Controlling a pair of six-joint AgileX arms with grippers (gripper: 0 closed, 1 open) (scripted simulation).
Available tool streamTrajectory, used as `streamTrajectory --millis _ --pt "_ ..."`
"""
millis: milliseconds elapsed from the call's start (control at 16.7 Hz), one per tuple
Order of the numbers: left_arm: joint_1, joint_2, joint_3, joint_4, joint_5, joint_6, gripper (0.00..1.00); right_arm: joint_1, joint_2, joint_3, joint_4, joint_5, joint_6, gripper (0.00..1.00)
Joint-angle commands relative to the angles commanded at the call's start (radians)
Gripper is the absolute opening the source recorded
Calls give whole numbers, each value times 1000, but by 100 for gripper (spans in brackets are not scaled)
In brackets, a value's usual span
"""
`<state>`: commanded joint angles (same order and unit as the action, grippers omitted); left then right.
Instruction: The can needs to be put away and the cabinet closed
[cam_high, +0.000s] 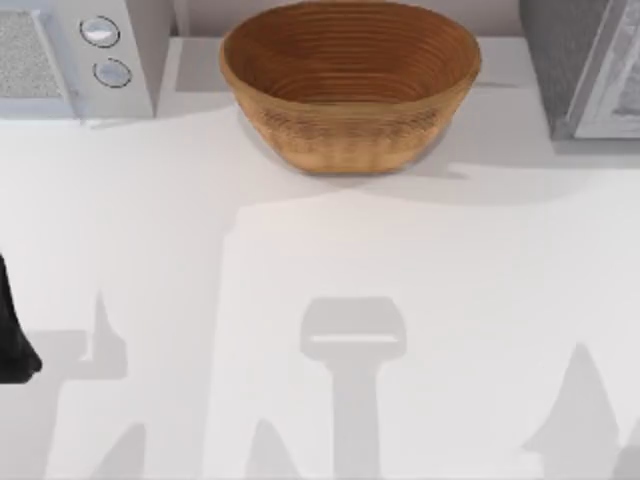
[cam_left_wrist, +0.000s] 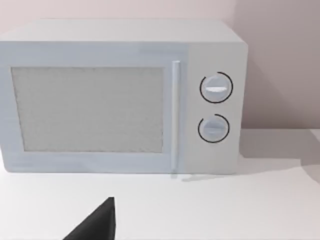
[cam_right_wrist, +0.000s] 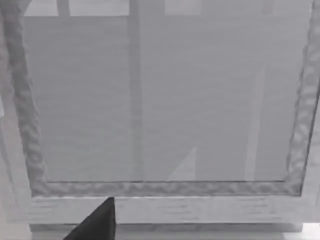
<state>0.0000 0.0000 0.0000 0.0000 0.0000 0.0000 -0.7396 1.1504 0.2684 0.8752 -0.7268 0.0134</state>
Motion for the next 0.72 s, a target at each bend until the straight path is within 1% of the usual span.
streamTrajectory --millis 180,360,480,720 --pt "0 0 0 0 0 0 100 -138 222 46 170 -139 5 100" --pt "0 0 0 0 0 0 100 -243 358 83 285 -244 8 100" --pt "0 0 0 0 0 0 100 -280 396 97 321 -281 8 100" --pt "0 0 0 0 0 0 100 -285 401 99 326 -286 9 100"
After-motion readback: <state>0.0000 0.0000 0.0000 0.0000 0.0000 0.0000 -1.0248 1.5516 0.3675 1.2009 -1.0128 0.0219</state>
